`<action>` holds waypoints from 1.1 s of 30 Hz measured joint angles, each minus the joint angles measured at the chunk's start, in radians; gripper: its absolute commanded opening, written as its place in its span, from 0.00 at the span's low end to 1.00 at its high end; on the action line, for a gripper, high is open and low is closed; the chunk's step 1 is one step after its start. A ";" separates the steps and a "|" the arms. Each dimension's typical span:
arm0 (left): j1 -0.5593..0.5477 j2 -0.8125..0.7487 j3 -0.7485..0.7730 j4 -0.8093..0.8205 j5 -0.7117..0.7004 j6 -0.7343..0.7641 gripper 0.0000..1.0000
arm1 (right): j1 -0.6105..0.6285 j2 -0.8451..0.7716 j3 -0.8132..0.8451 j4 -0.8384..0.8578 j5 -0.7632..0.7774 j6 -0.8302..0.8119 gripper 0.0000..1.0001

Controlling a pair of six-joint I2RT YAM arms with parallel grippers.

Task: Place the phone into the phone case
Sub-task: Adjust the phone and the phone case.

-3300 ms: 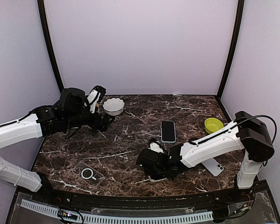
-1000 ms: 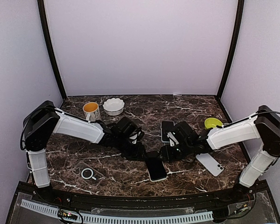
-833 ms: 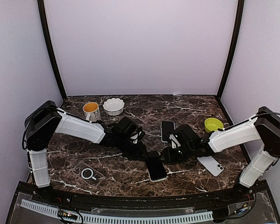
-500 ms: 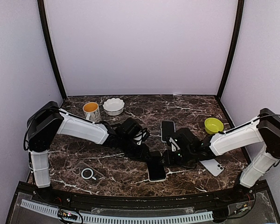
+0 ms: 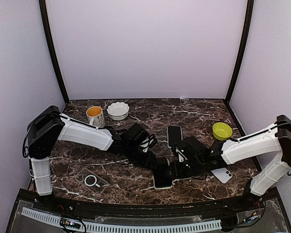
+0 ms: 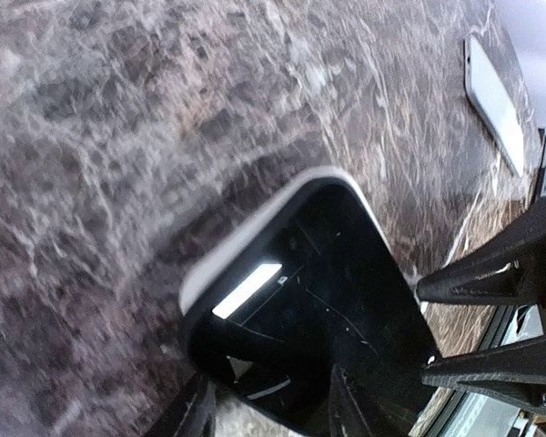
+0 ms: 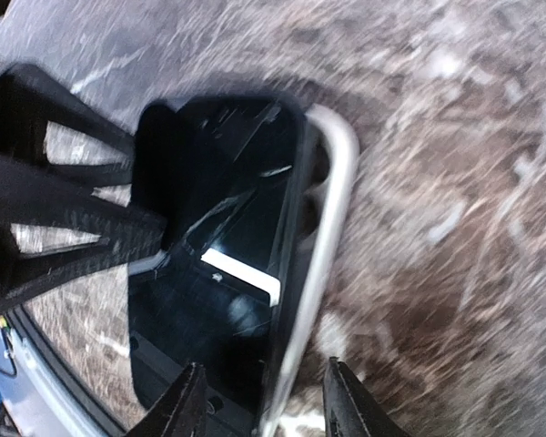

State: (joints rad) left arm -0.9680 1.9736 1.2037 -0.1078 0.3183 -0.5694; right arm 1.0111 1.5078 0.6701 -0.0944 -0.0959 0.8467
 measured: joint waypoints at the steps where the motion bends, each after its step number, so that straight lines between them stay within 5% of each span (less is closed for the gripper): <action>1: -0.007 -0.005 -0.001 -0.010 -0.005 0.003 0.44 | 0.012 -0.003 -0.003 0.000 -0.002 0.009 0.36; 10: -0.086 -0.050 -0.062 -0.027 0.035 -0.014 0.44 | 0.063 -0.015 -0.041 0.026 -0.019 0.107 0.13; 20: -0.099 -0.074 -0.114 0.013 0.089 -0.057 0.45 | 0.106 -0.021 -0.060 0.065 0.041 0.186 0.03; 27: -0.101 -0.074 -0.116 0.015 0.118 -0.062 0.47 | 0.133 -0.013 -0.059 0.077 0.076 0.210 0.02; 33: -0.118 -0.074 -0.108 -0.004 0.128 -0.037 0.54 | 0.161 -0.015 -0.027 -0.011 0.098 0.188 0.17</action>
State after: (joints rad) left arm -1.0863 1.8996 1.0962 -0.1120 0.4465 -0.6060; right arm 1.1717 1.4929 0.6434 -0.1051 0.0025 1.0351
